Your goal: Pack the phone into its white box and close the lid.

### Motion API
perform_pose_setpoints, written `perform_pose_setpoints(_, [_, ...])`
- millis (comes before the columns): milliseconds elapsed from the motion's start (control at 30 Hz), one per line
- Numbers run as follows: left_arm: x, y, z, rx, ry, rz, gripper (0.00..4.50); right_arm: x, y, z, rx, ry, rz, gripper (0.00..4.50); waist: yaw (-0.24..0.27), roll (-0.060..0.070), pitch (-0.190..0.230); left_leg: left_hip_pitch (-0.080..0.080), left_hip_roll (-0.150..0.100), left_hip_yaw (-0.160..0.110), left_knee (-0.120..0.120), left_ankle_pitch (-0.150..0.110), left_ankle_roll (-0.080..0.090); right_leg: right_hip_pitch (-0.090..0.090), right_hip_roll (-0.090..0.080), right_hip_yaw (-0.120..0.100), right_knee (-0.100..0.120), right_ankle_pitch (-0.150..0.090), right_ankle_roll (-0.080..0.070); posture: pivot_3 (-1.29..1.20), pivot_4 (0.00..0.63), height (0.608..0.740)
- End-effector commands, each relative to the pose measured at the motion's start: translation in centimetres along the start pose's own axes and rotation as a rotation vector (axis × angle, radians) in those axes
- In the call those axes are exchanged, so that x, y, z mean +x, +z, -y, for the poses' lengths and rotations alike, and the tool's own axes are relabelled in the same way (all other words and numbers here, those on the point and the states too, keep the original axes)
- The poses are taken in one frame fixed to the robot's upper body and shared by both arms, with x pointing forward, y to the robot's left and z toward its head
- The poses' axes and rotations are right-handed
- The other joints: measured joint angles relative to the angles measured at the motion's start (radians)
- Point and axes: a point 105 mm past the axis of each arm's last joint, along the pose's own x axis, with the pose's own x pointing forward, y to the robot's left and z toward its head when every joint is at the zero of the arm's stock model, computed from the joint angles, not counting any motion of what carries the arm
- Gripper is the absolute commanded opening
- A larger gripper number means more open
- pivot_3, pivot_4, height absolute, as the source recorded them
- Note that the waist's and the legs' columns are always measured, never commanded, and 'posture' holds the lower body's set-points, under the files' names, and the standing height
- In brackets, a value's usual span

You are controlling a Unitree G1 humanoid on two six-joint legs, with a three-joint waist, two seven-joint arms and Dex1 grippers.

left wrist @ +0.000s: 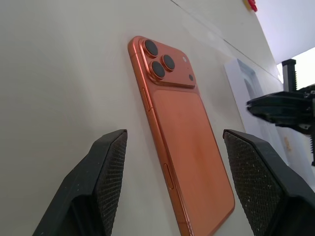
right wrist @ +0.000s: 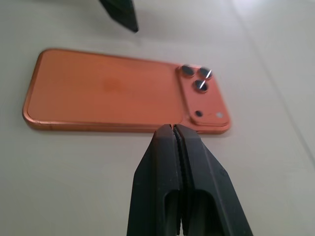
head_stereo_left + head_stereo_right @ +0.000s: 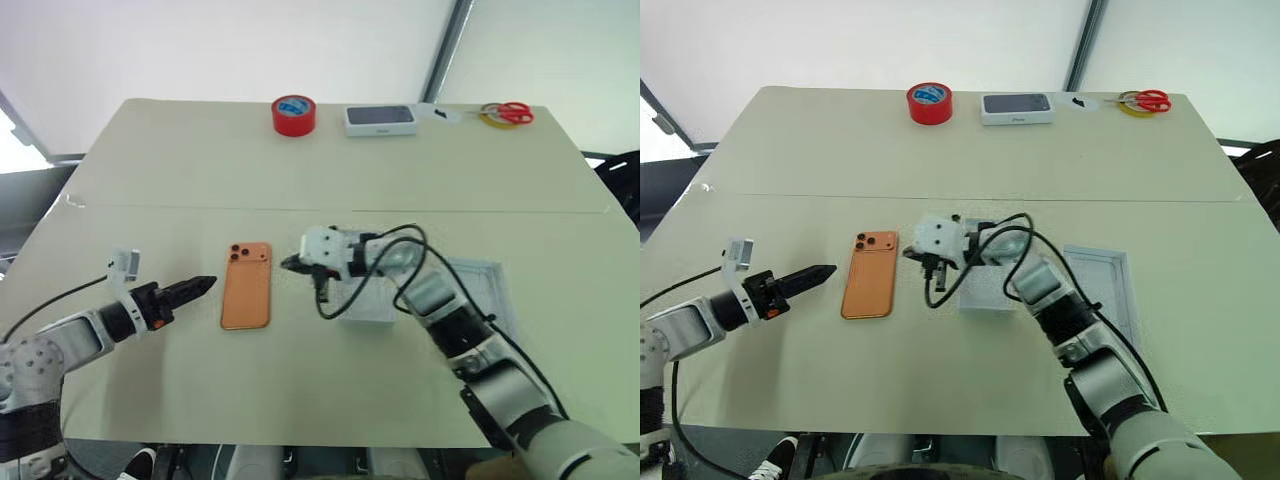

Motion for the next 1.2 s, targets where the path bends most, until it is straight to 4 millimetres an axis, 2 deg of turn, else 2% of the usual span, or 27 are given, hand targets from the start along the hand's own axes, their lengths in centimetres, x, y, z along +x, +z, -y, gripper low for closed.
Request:
perform_pose_setpoints(33, [0.6, -0.4, 0.5, -0.020, -0.027, -0.014, 3.26, 0.8, -0.9, 0.0, -0.073, 0.020, -0.083, 0.05, 0.001, 0.000, 0.000, 0.000, 0.000, 0.000, 0.000, 0.000, 0.000, 0.000, 0.000, 0.000, 0.000, 0.000, 0.000, 0.00, 0.150, 0.730])
perform_pose_setpoints(133, [1.4, -1.0, 0.7, -0.028, -0.026, -0.054, 3.26, 0.9, -1.3, -0.3, -0.095, 0.055, -0.115, 0.05, 0.000, 0.000, 0.000, 0.000, 0.000, 0.000, 0.000, 0.000, 0.000, 0.000, 0.000, 0.000, 0.000, 0.000, 0.000, 0.00, 0.150, 0.730])
perform_pose_setpoints(300, [2.6, -1.9, 0.7, -0.034, -0.015, -0.101, 3.26, 1.3, -0.6, -0.8, -0.096, 0.083, -0.098, 0.05, 0.001, 0.000, -0.001, 0.000, 0.000, 0.000, 0.000, 0.000, 0.000, 0.000, 0.000, 0.000, 0.001, 0.000, 0.000, 0.00, 0.150, 0.730])
perform_pose_setpoints(433, [4.1, -3.7, 2.7, -0.054, -0.103, -0.194, 3.26, 1.6, 0.0, -0.8, -0.069, 0.074, -0.072, 0.05, 0.002, 0.000, -0.002, 0.000, 0.000, 0.000, 0.000, 0.000, 0.000, 0.000, 0.000, 0.000, 0.001, 0.000, 0.000, 0.00, 0.150, 0.730])
perform_pose_setpoints(567, [5.9, -5.4, 3.5, -0.053, -0.116, -0.253, 3.26, 1.6, 0.2, -1.0, -0.056, 0.079, -0.065, 0.05, 0.008, 0.001, -0.004, 0.000, -0.001, 0.000, 0.000, 0.000, 0.000, 0.001, -0.001, 0.000, 0.001, 0.000, 0.000, 0.00, 0.150, 0.730])
perform_pose_setpoints(667, [7.1, -5.1, 4.4, -0.090, -0.145, -0.239, 3.26, 1.5, 0.2, -1.4, -0.051, 0.090, -0.067, 0.05, 0.017, 0.005, -0.006, 0.003, -0.003, -0.001, 0.000, 0.000, 0.000, 0.001, -0.003, 0.000, 0.001, 0.000, 0.000, 0.00, 0.150, 0.730])
perform_pose_setpoints(767, [7.4, -4.4, 4.9, -0.102, -0.157, -0.233, 3.26, 1.2, -0.1, -1.4, -0.050, 0.084, -0.077, 0.05, 0.027, 0.005, -0.008, 0.004, -0.005, -0.001, 0.000, -0.001, 0.001, 0.002, -0.005, 0.000, 0.001, 0.000, 0.000, 0.00, 0.150, 0.730])
perform_pose_setpoints(867, [7.7, -3.9, 4.6, -0.093, -0.119, -0.235, 3.26, 1.2, -0.2, -1.3, -0.037, 0.076, -0.077, 0.05, 0.030, 0.005, -0.009, 0.004, -0.006, -0.001, 0.000, -0.001, 0.001, 0.002, -0.005, 0.000, 0.001, 0.000, 0.000, 0.00, 0.150, 0.730])
perform_pose_setpoints(933, [7.8, -3.3, 5.2, -0.108, -0.131, -0.243, 3.26, 1.1, -0.2, -1.3, -0.039, 0.071, -0.077, 0.05, 0.030, 0.005, -0.009, 0.004, -0.006, -0.001, 0.000, -0.001, 0.001, 0.002, -0.005, 0.000, 0.001, 0.000, 0.000, 0.00, 0.150, 0.730])
perform_pose_setpoints(1033, [7.8, -3.4, 6.2, -0.026, -0.127, -0.305, 3.26, 1.2, -0.2, -1.2, -0.028, 0.066, -0.075, 0.05, 0.029, 0.005, -0.009, 0.004, -0.006, -0.001, 0.000, -0.001, 0.001, 0.003, -0.005, 0.000, 0.001, 0.000, 0.000, 0.00, 0.150, 0.730])
perform_pose_setpoints(1200, [8.5, -3.1, 5.9, -0.027, -0.077, -0.337, 3.26, 1.4, -0.1, -1.4, -0.034, 0.071, -0.069, 0.05, 0.030, 0.005, -0.009, 0.004, -0.006, -0.001, 0.000, -0.001, 0.001, 0.006, -0.004, 0.000, 0.001, 0.000, 0.000, 0.00, 0.150, 0.730])
